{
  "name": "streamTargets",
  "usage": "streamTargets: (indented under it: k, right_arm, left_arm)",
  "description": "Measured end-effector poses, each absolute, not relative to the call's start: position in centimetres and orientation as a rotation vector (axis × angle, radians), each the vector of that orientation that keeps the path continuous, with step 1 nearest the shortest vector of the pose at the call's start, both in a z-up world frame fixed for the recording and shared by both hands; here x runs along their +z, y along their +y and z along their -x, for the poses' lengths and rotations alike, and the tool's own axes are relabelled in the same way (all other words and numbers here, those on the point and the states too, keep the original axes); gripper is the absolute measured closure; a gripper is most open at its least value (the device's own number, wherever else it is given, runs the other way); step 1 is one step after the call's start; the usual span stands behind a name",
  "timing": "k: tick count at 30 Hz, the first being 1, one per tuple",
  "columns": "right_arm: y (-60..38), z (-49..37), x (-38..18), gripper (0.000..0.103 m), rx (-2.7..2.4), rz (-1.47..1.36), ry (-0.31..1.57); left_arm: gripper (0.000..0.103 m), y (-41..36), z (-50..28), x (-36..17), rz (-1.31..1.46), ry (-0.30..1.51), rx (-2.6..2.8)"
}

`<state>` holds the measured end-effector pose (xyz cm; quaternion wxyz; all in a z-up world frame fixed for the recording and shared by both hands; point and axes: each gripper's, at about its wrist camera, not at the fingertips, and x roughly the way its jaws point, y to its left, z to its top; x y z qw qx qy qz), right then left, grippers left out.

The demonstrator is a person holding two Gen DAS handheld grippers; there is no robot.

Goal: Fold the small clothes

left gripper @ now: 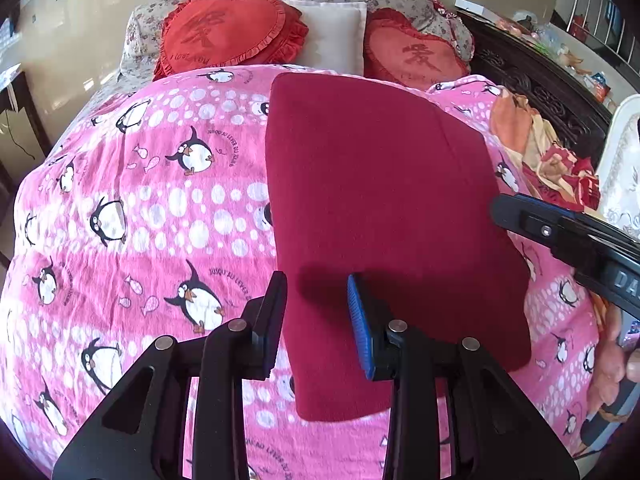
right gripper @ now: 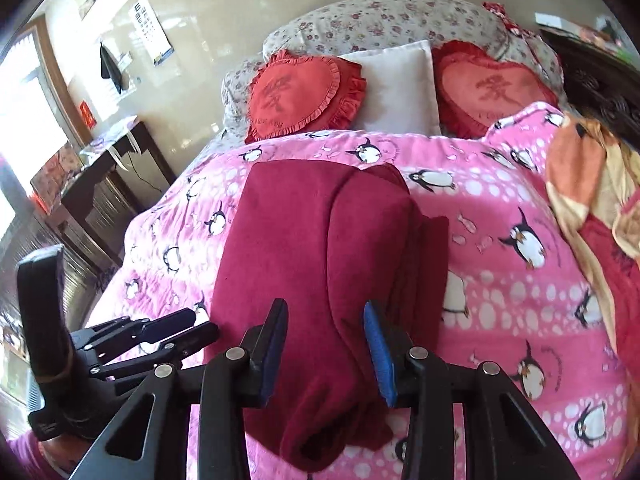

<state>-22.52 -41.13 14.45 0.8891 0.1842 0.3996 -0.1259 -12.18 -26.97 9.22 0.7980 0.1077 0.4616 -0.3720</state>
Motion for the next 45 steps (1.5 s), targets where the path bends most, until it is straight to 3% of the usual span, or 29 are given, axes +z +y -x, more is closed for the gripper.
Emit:
streamTargets:
  k: [7,11,24,28,33,36,38,40,45]
  right_arm:
    - [-44.9,19.8,11.3,0.066,-0.336,-0.375,0.879]
    - [-45.8,19.2,10.4,0.065,-0.351,-0.366,0.879]
    - [-44.8,21.1,12.2,0.064,-0.344,-0.43,0.878]
    - [-42.8,23.1,13.0,0.063,-0.302,-0.435,0.84]
    - [-42.2,23.2,9.5,0.055,-0.333,-0.404,0.926]
    - [-43.7,24.4,9.7,0.052,-0.283,-0.534,0.862]
    - [-44.6,25.0,9.9,0.043,-0.278,-0.564,0.826]
    - [-45.4,25.5,9.9,0.034,-0.303,-0.565,0.803]
    - [-47.2,25.6,9.0,0.031,-0.272,-0.65,0.762]
  left_arm:
    - [0.063,-28.4,10.8,8.3,-0.227,0.991,-0.788]
    - [0.062,-29.0,10.4,7.9,-0.226,0.991,-0.787]
    - [0.056,-28.3,10.8,7.6,-0.194,1.006,-0.768]
    - [0.044,-27.5,10.6,7.6,-0.141,1.03,-0.762]
    - [0.039,-26.7,9.8,6.8,-0.026,1.115,-0.797]
    - [0.037,-26.0,9.4,7.0,0.016,1.133,-0.841]
    - [0.029,-25.6,8.9,7.0,0.045,1.126,-0.863]
    - [0.028,-25.6,8.3,6.9,0.078,1.132,-0.871]
    - [0.027,-26.4,7.4,5.6,0.12,1.179,-0.892]
